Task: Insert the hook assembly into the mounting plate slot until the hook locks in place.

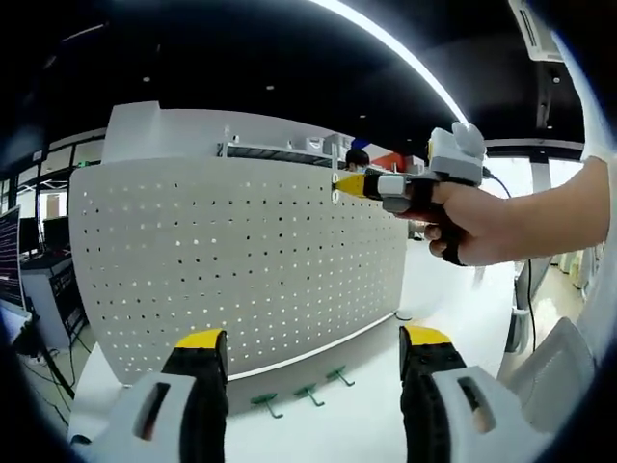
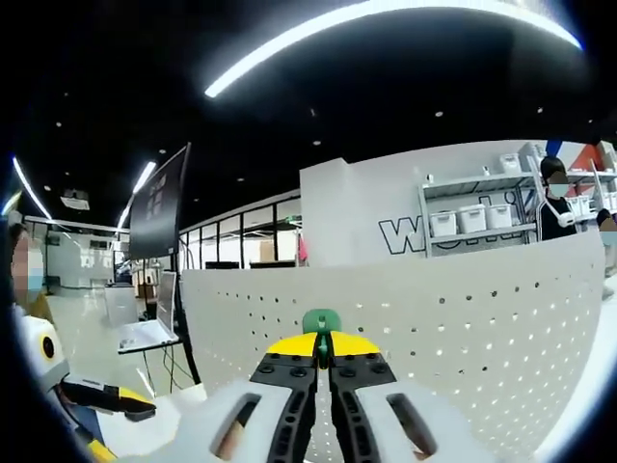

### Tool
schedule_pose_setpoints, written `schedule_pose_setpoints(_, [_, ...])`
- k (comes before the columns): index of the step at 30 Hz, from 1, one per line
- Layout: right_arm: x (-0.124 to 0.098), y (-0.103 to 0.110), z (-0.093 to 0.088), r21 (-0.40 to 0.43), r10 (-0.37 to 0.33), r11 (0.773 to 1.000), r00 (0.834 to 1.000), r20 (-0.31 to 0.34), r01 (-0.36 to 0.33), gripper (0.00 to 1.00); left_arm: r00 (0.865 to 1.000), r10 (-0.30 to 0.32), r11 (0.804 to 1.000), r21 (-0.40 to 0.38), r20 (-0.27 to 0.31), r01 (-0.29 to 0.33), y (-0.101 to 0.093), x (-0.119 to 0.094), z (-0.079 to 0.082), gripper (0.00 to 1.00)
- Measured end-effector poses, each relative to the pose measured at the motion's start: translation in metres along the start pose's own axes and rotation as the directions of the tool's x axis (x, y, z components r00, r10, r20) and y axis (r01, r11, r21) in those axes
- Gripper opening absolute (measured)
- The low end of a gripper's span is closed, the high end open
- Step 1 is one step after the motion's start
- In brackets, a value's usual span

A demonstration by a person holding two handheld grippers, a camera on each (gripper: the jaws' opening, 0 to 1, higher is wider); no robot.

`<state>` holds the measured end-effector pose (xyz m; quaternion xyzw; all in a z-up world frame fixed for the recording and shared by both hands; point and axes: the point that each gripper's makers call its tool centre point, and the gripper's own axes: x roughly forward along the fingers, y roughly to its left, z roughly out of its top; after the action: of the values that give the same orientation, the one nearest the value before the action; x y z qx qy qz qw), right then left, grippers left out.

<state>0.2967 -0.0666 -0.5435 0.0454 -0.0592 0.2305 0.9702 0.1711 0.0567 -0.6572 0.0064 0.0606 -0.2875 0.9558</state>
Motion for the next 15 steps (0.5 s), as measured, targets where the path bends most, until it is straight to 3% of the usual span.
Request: schedule_pose_setpoints(15, [0.029, -0.008, 0.006, -0.023, -0.074, 0.997, 0.996, 0.045, 0.075, 0.0, 1.0, 0.0, 1.0, -0.002, 0.005, 0.0, 0.0, -0.001, 0.001, 0.74])
